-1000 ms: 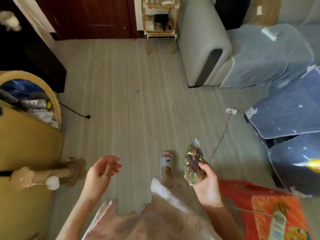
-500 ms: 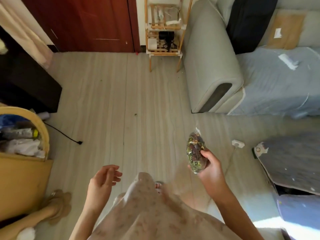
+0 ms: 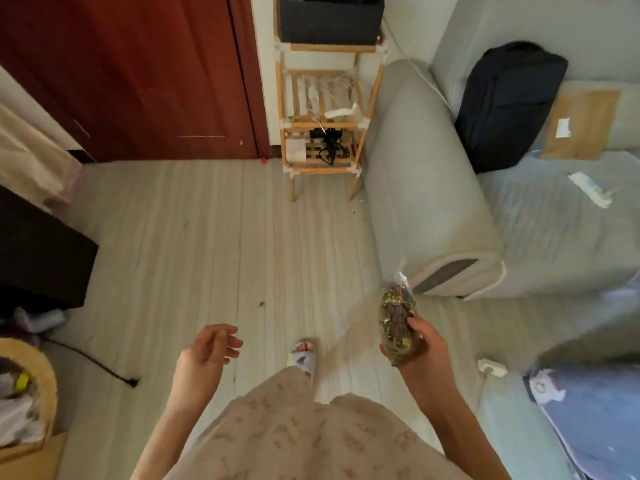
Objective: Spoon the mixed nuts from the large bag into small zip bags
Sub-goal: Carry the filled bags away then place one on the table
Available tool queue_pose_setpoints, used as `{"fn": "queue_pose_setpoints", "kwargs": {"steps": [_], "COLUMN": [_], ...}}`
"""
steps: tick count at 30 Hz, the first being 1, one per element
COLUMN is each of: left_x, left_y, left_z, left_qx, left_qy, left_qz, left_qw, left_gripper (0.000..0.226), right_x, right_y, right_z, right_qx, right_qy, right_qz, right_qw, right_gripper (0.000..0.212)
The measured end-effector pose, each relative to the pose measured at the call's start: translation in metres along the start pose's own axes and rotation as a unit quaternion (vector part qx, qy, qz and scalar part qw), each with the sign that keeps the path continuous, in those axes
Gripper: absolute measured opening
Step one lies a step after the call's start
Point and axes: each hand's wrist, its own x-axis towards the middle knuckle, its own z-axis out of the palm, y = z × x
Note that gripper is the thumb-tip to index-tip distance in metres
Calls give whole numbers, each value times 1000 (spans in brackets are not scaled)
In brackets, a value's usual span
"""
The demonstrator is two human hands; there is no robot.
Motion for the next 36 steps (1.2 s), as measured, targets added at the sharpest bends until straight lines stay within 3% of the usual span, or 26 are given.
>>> {"fn": "queue_pose_setpoints", "kwargs": {"steps": [10,24,36], "left_x": [173,352,487], "left_y": [107,197,282], "left_z": [32,104,132], "left_qx": [26,-37,-73], "left_qy": [-36,73,94], "left_qz": [32,-31,-17], "left_qw": [999,996,993], "left_gripper": [28,27,28], "right_x": [122,349,450], "right_y": [-90,-254,-356], "right_z": [82,181,265], "right_qx": [68,34,-28], "right_qy": [3,-39,-53], "right_qz": [6,10,-52], "right_qw": [998,999,997], "right_gripper": [21,23,26]}}
